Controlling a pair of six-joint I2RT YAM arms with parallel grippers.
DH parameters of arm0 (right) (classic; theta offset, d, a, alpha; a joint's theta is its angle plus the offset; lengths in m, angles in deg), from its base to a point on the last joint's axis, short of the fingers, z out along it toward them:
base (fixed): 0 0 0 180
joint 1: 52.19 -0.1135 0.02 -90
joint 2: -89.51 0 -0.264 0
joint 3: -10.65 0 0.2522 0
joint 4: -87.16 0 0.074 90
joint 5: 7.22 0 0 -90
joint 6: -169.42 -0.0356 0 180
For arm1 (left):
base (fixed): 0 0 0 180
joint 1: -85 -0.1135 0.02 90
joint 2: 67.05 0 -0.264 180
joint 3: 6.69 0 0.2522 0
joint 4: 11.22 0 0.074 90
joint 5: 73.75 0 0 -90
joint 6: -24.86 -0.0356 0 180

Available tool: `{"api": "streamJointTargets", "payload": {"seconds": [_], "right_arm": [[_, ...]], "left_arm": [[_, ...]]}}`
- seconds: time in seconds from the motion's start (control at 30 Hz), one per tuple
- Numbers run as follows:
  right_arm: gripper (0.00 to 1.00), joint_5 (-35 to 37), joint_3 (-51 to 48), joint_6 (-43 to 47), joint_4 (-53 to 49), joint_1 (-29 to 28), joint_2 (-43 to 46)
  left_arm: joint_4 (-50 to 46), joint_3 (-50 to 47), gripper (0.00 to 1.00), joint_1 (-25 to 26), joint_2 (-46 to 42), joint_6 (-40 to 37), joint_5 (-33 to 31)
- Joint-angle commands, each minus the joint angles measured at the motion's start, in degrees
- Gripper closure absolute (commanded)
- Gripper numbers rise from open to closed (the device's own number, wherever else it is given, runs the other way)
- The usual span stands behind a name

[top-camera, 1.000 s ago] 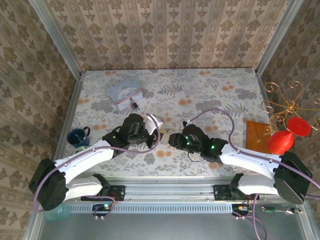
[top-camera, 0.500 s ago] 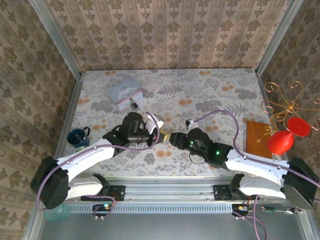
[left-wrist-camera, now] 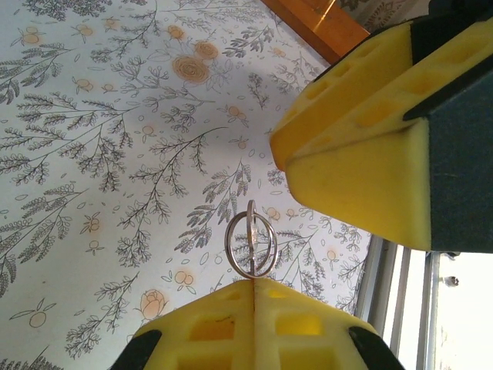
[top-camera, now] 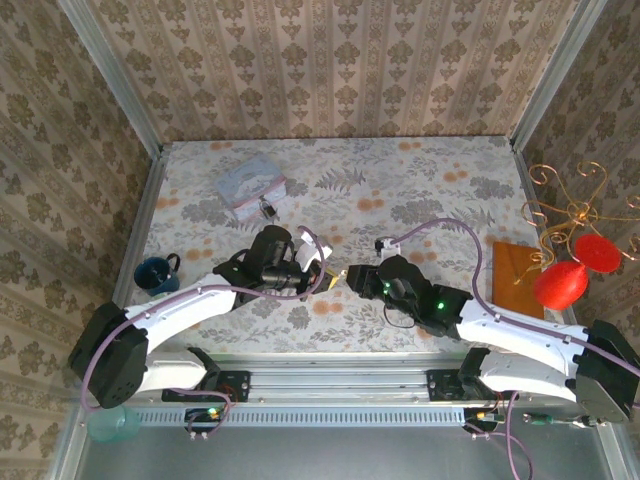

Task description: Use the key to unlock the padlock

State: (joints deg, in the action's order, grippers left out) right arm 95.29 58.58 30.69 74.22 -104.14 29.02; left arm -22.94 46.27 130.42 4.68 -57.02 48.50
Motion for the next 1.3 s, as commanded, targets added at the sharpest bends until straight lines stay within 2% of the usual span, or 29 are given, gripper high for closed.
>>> {"api": "streamJointTargets", "payload": {"seconds": [0.0, 0.2, 0.3, 0.47, 0.57, 0.93, 1.27], "right_arm": [[0.67, -4.4, 1.4, 0.6, -1.5, 1.3, -1.3], [0.59, -14.2, -1.8, 2.1, 8.5, 3.8, -1.2], [0.61, -14.6, -2.7, 3.4, 5.9, 5.6, 0.1], [0.64, -19.0, -5.5, 3.9, 8.2, 7.0, 2.8], [0.65, -21.0, -6.3, 4.5, 9.5, 7.0, 3.4], [0.61, -23.8, -6.5, 5.5, 12.3, 7.0, 2.1], [0.59, -23.1, -7.5, 6.8, 11.0, 7.0, 3.2]], "left_arm": [[-0.1, 0.8, 1.0, 1.1, -1.7, -1.4, 0.0], [0.3, 0.6, 1.0, 1.0, -2.4, -2.0, 3.4], [0.2, 0.4, 1.0, 1.1, -3.3, -2.2, 4.0], [0.8, 0.2, 1.0, 0.9, -3.7, -2.0, 4.1], [1.1, 0.5, 1.0, 0.9, -3.1, -2.0, 6.5], [1.6, 0.6, 1.0, 0.8, -2.7, -1.5, 6.2], [2.8, 0.2, 1.0, 0.0, -3.3, -0.7, 6.0]]}}
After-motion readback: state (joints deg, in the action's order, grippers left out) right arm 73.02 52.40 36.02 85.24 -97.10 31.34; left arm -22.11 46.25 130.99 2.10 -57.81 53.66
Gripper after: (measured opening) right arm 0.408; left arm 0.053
